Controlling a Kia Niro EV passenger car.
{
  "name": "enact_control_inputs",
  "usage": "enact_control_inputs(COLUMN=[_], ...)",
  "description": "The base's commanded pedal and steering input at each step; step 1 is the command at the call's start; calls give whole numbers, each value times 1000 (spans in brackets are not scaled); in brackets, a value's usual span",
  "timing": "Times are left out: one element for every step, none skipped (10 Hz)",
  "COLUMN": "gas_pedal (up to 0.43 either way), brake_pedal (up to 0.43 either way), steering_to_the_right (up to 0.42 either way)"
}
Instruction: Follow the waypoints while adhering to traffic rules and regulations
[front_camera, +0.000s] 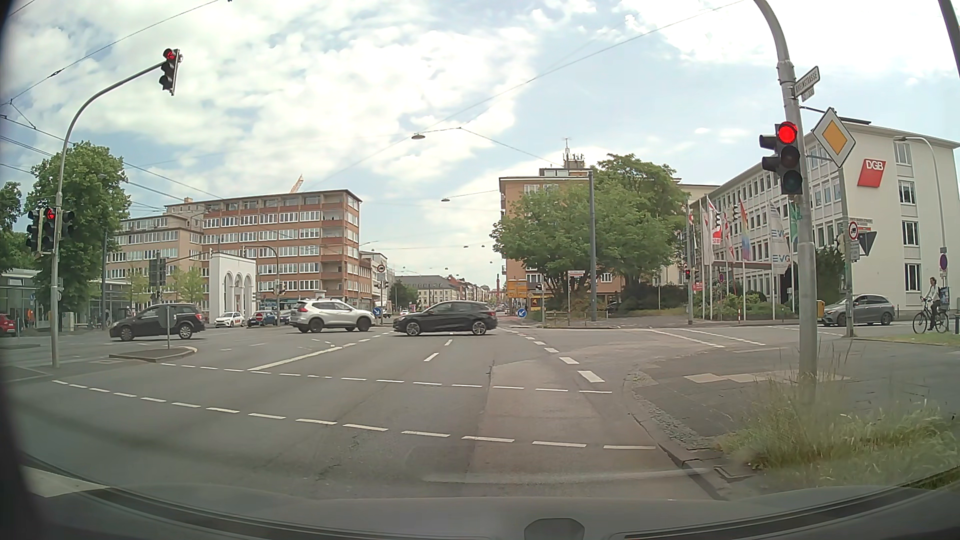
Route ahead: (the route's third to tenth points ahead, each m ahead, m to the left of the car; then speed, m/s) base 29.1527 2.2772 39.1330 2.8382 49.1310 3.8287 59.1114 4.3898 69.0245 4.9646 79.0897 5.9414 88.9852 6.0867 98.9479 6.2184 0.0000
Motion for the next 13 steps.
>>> enact_control_inputs(gas_pedal=[0,0,0,0,0,0,0,0,0,0,0,0,0], brake_pedal=[256,256,256,256,256,256,250,250,256,256,256,256,256], steering_to_the_right=[-1,-1,0,-1,-1,-1,-1,0,0,-1,-1,-1,-1])
